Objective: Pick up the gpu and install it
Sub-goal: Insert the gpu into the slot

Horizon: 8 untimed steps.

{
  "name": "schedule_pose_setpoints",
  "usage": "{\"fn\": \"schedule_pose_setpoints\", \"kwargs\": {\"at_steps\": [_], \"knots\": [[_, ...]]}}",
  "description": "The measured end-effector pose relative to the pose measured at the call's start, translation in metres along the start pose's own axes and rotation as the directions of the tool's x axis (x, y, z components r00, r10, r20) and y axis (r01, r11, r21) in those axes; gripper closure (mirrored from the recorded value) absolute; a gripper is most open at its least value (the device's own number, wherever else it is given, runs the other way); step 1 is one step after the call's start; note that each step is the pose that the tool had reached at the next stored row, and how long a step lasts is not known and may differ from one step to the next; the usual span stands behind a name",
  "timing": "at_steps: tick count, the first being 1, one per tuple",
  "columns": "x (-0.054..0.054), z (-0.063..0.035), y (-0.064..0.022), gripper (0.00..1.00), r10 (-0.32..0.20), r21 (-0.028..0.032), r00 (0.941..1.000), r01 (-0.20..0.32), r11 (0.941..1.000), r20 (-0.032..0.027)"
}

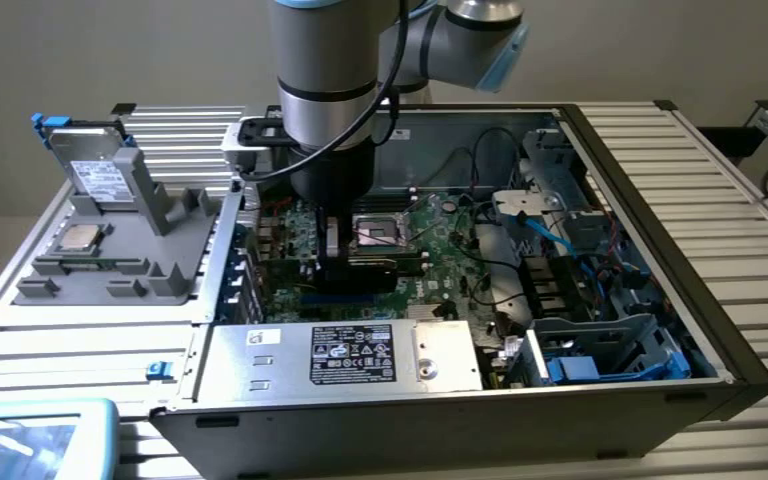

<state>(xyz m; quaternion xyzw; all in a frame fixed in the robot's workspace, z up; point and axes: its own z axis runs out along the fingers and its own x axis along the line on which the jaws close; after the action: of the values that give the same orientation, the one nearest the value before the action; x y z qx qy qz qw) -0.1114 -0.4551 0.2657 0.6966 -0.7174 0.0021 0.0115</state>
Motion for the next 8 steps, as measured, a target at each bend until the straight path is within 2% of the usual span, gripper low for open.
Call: {"fn": "schedule_pose_setpoints", "kwargs": {"at_steps": [8], "knots": [[-0.0008,0.0003,-0.0004,0.73,0.0,0.0,1.0,0.0,1.0,0.0004]]}}
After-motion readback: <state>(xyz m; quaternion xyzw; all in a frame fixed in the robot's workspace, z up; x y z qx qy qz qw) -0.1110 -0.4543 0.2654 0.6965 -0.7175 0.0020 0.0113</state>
